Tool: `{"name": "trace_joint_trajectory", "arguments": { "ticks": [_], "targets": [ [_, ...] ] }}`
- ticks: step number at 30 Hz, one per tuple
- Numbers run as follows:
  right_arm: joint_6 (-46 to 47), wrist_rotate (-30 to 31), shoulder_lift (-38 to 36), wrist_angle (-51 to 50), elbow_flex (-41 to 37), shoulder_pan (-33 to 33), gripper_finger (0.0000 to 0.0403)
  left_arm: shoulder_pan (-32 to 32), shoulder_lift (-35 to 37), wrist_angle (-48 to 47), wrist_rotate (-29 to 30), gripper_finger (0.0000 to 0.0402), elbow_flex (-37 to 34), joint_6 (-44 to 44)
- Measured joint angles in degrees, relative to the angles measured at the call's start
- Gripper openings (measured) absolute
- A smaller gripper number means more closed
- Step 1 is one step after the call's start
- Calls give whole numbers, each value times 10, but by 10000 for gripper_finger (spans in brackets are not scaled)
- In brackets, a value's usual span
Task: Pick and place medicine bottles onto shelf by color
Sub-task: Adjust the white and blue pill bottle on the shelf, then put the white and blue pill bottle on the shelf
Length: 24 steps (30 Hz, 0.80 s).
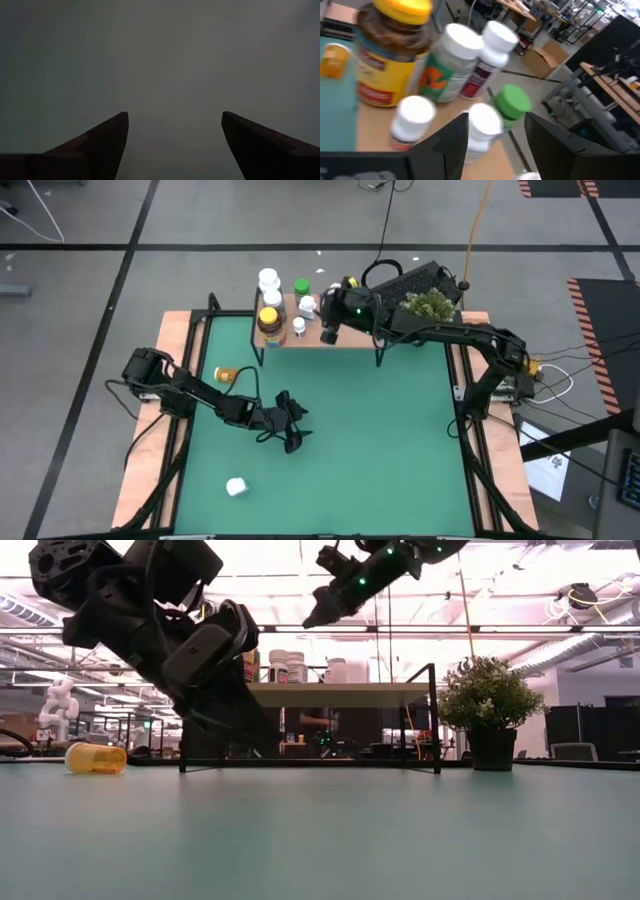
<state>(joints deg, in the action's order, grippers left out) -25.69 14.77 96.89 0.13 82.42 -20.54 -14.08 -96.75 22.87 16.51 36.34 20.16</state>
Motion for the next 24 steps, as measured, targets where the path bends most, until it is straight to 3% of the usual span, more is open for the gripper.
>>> {"name": "trace_joint_trajectory", "arguments": {
  "ticks": [8,10,24],
  "targets": [
    [-37,8,44,-18,39,-28,151,-5,0,-14,-1,321,0,-2],
    [-51,45,61,-18,43,-28,145,-6,0,-18,-1,321,0,-2],
    [-91,91,108,0,46,-13,141,-7,0,-21,-1,321,0,-3]
  ]
}}
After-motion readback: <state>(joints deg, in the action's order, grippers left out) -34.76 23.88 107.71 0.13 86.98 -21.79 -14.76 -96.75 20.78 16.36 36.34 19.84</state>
